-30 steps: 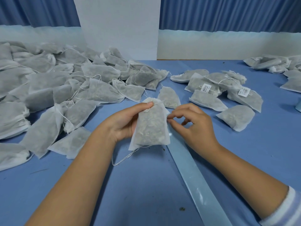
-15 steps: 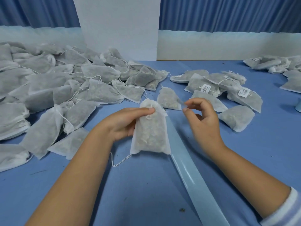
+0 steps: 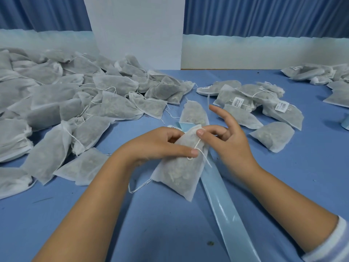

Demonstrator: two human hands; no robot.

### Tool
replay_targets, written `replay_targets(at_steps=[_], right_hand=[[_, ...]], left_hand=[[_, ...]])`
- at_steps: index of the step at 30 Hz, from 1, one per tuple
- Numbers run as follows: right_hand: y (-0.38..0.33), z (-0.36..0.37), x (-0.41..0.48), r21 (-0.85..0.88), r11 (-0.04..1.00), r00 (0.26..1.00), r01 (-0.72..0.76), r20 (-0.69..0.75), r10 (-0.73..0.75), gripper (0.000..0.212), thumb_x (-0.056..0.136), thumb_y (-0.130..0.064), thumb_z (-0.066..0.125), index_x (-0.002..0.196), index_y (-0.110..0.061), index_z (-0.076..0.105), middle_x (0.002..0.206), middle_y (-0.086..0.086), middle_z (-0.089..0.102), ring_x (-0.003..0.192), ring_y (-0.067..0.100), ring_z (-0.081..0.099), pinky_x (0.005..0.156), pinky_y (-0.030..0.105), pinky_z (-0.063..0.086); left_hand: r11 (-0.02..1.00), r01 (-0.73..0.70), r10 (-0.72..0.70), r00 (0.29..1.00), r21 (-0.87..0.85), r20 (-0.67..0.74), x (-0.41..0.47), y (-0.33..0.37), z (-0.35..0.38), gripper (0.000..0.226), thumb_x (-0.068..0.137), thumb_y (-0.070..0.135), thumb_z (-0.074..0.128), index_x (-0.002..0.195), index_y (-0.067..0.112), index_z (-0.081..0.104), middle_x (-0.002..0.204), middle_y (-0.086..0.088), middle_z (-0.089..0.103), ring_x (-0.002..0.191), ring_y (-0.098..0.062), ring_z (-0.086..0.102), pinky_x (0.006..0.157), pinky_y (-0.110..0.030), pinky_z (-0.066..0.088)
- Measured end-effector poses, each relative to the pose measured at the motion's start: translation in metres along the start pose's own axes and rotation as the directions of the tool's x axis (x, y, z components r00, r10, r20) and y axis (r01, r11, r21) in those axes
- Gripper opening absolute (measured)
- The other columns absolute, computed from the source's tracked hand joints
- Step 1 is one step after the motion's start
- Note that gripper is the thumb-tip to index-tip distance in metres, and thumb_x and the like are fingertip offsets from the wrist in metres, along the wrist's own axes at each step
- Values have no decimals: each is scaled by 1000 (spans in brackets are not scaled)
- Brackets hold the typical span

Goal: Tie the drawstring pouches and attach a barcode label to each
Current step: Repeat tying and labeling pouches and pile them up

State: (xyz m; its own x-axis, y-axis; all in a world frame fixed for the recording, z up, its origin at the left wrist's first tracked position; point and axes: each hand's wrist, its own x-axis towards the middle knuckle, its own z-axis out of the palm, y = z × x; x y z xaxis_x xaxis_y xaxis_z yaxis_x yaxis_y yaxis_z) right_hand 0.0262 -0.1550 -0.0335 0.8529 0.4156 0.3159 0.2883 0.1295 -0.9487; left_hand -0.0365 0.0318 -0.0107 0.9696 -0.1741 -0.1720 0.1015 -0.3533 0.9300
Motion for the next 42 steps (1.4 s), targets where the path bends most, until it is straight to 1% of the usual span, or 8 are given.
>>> replay_targets(at_steps=[4,9,15,22,30,36,39,42], right_hand=[[-1,-4,3,71,996,996,-58,-67,62,56,81,-18,77,126,-39,52,93,4,76,89,13,71,94,26,51],[-1,-4,5,39,996,994,-80,-72,83,46,86,-19,72,125,-35,55,96,-6,75,94,4,68,87,21,52],[-2,-6,6,15,999,990,-38,-132,40,10,88,-16,69,92,-24,71,81,-17,68,75,3,57,70,16,49],[-2,-5,5,98,985,990,-142,10,142,14,66,-37,80,78,-29,77,83,-8,71,64,4,52,70,22,46],[5,-2,7,23,962,962,-274,-4,274,8,82,-19,76,76,-24,79,65,-11,65,55,2,48,55,13,43],[6,0,3,-96,986,989,-138,-65,133,7,78,-18,80,80,-21,74,68,-1,48,62,8,40,57,13,37],[6,1,1,-142,987,995,-79,-80,68,9,79,-17,80,81,-21,72,64,-8,46,63,8,40,60,14,38],[6,1,2,-149,987,996,-52,-76,41,9,79,-15,79,84,-19,72,63,-8,46,64,10,40,60,15,38]], left_hand=[[999,47,-47,999,2,-4,-2,-2,-6,42,69,40,84,106,21,76,107,0,76,103,-18,71,100,-40,52],[996,86,-86,994,-9,-60,-2,-5,-11,35,66,41,83,95,22,79,99,0,77,94,-15,73,91,-32,55],[987,156,-162,971,-45,-174,2,-11,-14,38,61,47,84,85,19,77,86,0,77,74,-11,72,69,-25,54],[983,175,-184,961,-57,-208,5,-11,-11,42,63,46,86,93,18,76,89,1,78,81,-14,74,78,-31,57],[988,134,-145,975,-73,-170,6,-9,-5,31,76,34,84,103,24,73,95,7,77,90,-9,74,79,-28,57],[995,79,-86,988,-59,-130,5,-4,1,33,79,32,82,109,25,71,99,7,77,93,-9,73,80,-26,58],[996,77,-84,987,-53,-134,4,0,4,47,73,53,79,108,23,71,100,4,77,94,-12,73,83,-28,57],[989,119,-136,969,-92,-205,7,1,6,53,87,60,63,109,14,70,100,3,77,92,-14,73,83,-31,54]])
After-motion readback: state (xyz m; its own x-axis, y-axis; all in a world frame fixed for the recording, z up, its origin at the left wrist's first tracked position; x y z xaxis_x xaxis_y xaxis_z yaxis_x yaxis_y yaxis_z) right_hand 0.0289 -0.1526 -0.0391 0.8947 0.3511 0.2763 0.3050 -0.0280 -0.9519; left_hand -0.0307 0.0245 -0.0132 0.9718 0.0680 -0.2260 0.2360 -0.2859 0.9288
